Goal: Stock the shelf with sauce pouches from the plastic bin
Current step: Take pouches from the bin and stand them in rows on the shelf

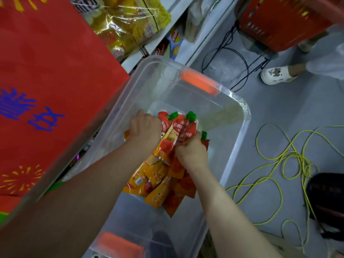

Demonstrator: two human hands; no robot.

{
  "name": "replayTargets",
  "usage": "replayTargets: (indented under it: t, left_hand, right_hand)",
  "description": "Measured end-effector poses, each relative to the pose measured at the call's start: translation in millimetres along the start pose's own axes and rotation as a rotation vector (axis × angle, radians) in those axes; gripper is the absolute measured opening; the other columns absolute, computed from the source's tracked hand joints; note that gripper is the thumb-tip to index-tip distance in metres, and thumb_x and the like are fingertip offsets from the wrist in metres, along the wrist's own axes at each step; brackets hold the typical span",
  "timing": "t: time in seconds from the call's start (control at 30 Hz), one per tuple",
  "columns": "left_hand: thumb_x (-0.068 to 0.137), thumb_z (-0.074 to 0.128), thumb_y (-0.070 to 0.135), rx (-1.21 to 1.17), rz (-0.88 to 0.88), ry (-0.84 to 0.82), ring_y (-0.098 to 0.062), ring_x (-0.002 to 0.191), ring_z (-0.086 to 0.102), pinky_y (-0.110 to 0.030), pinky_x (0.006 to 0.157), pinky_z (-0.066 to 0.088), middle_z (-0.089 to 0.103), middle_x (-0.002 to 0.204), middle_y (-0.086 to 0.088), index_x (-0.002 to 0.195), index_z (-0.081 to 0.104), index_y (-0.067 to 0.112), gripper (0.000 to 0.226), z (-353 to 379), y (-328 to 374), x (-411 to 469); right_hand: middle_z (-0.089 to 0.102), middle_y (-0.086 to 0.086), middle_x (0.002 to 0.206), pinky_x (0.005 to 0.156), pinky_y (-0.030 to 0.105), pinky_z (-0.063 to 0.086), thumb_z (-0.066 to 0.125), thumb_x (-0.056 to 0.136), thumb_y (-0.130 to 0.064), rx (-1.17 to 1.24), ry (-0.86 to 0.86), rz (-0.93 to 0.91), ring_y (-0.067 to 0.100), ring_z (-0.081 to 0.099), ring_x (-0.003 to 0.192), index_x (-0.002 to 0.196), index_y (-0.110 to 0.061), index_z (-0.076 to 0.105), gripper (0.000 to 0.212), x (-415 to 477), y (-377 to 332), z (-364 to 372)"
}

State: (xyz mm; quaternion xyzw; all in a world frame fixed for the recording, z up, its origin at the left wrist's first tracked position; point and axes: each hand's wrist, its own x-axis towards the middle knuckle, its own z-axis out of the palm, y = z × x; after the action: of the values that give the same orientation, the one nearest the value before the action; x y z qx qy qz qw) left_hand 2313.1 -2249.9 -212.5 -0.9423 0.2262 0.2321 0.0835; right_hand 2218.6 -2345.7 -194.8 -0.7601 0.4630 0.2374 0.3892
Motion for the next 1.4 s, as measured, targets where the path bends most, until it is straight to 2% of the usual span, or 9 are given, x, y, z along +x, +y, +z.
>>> replayTargets:
  t: [0.1,0.2,0.37,0.57,0.73,0.93,1.13,1.23,1.4]
  left_hand:
    - [0.077,0.066,0.018,-0.039,0.067,0.093,-0.036,0.091,0.055,-0.038,0.071,0.041,0.063,0.093,-0.014,0.1,0.064,0.009,0.024,-2,-10,-40]
    - [0.086,0.057,0.01,-0.27,-0.008,-0.039,-0.038,0.096,0.06,-0.037,0.066,0.037,0.059,0.109,-0.015,0.118,0.045,0.006,0.034,8,-17,-62]
    - [0.084,0.07,0.038,-0.411,-0.09,-0.134,-0.04,0.118,0.05,-0.043,0.093,0.042,0.047,0.132,-0.022,0.149,0.009,0.005,0.095,21,-24,-52]
    - [0.095,0.056,0.019,-0.125,-0.037,-0.019,-0.032,0.113,0.051,-0.037,0.092,0.043,0.052,0.124,-0.014,0.132,0.046,0.005,0.04,35,-10,-37]
    - [0.089,0.065,0.025,-0.444,-0.183,0.094,-0.036,0.107,0.058,-0.04,0.083,0.047,0.06,0.115,-0.012,0.127,0.055,0.016,0.04,25,-26,-53]
    - [0.071,0.081,0.029,-1.104,-0.217,0.086,-0.019,0.097,0.064,-0.032,0.081,0.048,0.067,0.101,0.003,0.11,0.066,0.032,0.042,-1,-43,-130]
    - [0.085,0.068,0.004,-1.741,-0.133,-0.113,-0.014,0.102,0.068,-0.024,0.077,0.056,0.069,0.116,-0.003,0.13,0.05,0.013,0.049,-48,-46,-196]
    - [0.081,0.072,0.01,-1.81,-0.117,-0.099,-0.022,0.112,0.065,-0.041,0.095,0.052,0.068,0.121,-0.005,0.129,0.051,0.016,0.053,-70,-65,-231]
    - [0.088,0.06,0.034,-1.966,-0.167,0.043,-0.017,0.11,0.066,-0.043,0.089,0.054,0.068,0.121,0.002,0.124,0.056,0.026,0.037,-113,-104,-314]
  right_hand:
    - [0.064,0.015,0.119,0.09,0.038,0.045,0.054,0.089,-0.029,0.122,0.033,0.021,0.039,0.06,0.11,0.132,-0.017,0.04,0.046,2,2,-1]
    - [0.068,0.01,0.11,0.093,0.043,0.051,0.059,0.083,-0.027,0.19,0.003,0.043,0.034,0.064,0.103,0.129,-0.026,0.044,0.048,2,5,5]
    - [0.067,0.013,0.118,0.093,0.043,0.049,0.063,0.089,-0.027,0.09,-0.029,-0.019,0.036,0.062,0.108,0.135,-0.021,0.044,0.05,6,5,18]
    - [0.069,0.015,0.114,0.093,0.041,0.049,0.063,0.089,-0.027,0.05,-0.024,-0.037,0.036,0.062,0.109,0.132,-0.017,0.045,0.047,14,7,22]
    - [0.066,0.01,0.118,0.097,0.042,0.048,0.063,0.088,-0.02,0.113,-0.024,-0.047,0.033,0.06,0.112,0.133,-0.018,0.048,0.048,17,8,16]
    - [0.07,0.001,0.082,0.088,0.048,0.057,0.065,0.083,-0.006,0.576,-0.042,0.041,0.026,0.068,0.088,0.086,-0.024,0.062,0.018,-13,14,1]
    - [0.073,0.011,0.105,0.09,0.057,0.054,0.07,0.084,-0.004,0.749,-0.151,-0.024,0.037,0.069,0.097,0.099,-0.027,0.064,0.029,-77,0,-22]
    - [0.074,0.011,0.104,0.087,0.053,0.057,0.07,0.084,-0.004,0.713,-0.19,-0.146,0.035,0.07,0.094,0.102,-0.026,0.063,0.029,-123,-17,-34]
    - [0.071,0.014,0.111,0.087,0.052,0.057,0.074,0.074,-0.019,0.648,-0.239,-0.338,0.034,0.07,0.095,0.106,-0.026,0.065,0.034,-214,-44,-39]
